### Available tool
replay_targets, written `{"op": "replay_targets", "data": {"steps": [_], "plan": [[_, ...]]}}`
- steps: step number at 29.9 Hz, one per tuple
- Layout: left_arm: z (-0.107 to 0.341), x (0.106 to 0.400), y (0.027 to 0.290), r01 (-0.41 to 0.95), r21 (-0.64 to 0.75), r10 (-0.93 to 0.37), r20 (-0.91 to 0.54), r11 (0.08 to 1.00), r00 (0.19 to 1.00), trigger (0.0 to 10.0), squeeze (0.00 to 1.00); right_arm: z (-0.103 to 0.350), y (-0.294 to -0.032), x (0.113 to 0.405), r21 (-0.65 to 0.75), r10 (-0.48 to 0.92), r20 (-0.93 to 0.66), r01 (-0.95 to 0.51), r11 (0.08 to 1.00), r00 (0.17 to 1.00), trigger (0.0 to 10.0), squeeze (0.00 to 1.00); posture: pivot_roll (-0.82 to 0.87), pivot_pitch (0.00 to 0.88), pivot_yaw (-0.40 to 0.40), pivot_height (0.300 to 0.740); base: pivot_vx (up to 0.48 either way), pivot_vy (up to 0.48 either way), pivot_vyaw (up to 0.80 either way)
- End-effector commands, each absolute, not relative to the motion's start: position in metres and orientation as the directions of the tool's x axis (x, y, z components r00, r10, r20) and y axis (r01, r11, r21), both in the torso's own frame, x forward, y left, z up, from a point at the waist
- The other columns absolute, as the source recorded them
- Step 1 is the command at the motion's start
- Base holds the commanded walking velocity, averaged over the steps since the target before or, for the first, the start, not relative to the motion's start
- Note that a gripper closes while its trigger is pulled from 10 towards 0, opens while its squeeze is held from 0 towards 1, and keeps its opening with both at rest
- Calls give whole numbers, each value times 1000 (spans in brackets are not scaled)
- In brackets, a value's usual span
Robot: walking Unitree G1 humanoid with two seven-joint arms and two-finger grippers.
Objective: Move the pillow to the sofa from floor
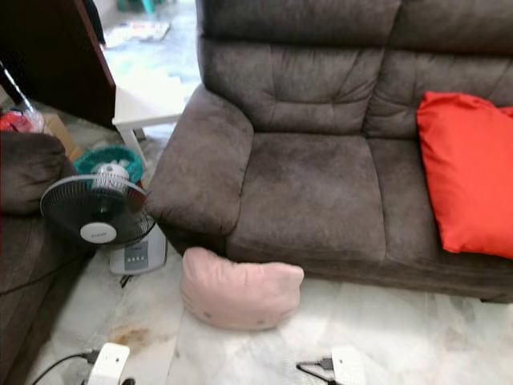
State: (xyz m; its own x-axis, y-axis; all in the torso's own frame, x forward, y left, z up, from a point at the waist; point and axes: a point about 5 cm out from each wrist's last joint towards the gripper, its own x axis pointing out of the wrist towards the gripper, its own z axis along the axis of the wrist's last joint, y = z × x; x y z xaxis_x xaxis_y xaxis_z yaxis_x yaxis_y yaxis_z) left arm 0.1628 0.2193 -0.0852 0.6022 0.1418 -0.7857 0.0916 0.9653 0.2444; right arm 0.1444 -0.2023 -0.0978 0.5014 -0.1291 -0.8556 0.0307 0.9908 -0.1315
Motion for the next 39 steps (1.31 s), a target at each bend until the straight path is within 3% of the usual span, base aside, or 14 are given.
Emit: {"op": "replay_targets", "data": {"steps": [1, 10, 39], "plan": [[-87, 160, 215, 85, 229, 135, -793, 970, 594, 10000, 0, -100, -208, 135, -142, -144, -868, 41, 989, 476, 10000, 0, 143, 87, -15, 740, 341, 0, 0], [-88, 160, 215, 90, 235, 138, -794, 968, 592, 10000, 0, -101, -208, 134, -139, -141, -868, 38, 990, 476, 10000, 0, 142, 83, -15, 740, 337, 0, 0], [-86, 162, 216, 68, 255, 161, -773, 965, 613, 10000, 0, -101, -207, 134, -135, -139, -868, 44, 990, 477, 10000, 0, 144, 79, -12, 740, 0, 0, 0]]}}
